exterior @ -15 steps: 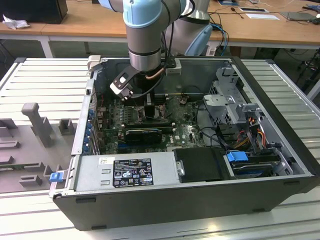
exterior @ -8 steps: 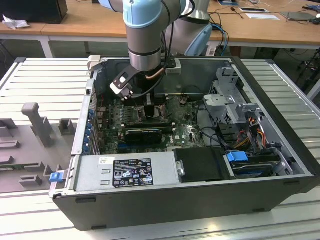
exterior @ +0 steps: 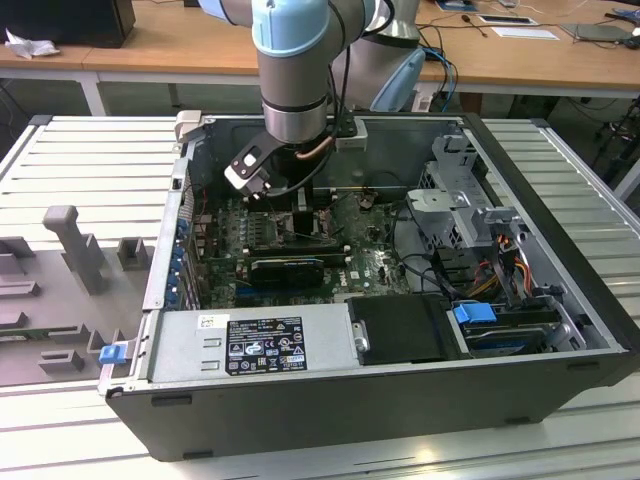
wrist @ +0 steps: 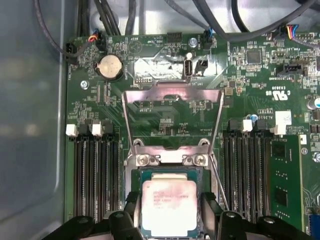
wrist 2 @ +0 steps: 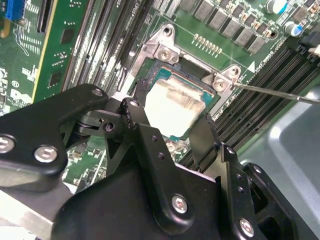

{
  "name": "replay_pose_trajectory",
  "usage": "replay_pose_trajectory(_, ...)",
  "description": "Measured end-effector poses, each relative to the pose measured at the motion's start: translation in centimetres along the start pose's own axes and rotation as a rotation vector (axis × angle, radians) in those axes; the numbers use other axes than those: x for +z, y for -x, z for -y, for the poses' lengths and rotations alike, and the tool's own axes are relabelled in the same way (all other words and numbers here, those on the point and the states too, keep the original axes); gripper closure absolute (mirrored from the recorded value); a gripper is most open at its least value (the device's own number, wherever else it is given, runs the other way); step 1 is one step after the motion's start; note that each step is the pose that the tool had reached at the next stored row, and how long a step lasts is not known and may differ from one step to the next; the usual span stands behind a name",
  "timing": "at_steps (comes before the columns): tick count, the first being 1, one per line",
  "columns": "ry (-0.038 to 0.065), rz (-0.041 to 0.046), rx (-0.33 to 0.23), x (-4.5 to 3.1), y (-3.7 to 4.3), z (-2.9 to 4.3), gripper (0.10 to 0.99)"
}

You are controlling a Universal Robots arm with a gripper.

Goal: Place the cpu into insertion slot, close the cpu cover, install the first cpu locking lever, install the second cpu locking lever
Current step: 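Place the cpu into insertion slot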

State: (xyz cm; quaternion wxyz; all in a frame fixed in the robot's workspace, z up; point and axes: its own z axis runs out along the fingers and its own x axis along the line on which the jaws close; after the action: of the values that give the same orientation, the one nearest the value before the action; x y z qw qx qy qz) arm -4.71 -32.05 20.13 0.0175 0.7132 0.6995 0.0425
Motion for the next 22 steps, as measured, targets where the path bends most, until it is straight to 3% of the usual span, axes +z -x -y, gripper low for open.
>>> replay_pose_trajectory(4, 0.000, 0.0019, 0.000, 0.00, 0.01, -0.01, 0.494)
replay_pose_trajectory(5, 0.000, 0.0018, 0.000, 0.00, 0.00, 0.00, 0.561)
replay_pose_trajectory(12, 0.000, 0.0017, 0.000, -0.06, -0.01, -0.01, 0.549)
replay_pose_trajectory(13, 0.000, 0.0018, 0.000, -0.15, -0.01, -0.02, 0.486)
replay_pose_trajectory(20, 0.000, 0.0018, 0.001, -1.09, -0.04, -0.10, 0.486)
replay_pose_trajectory(21, 0.000, 0.0019, 0.001, -1.27, -0.05, -0.11, 0.631)
replay_pose_trajectory(22, 0.000, 0.0018, 0.001, -1.42, -0.05, -0.12, 0.690)
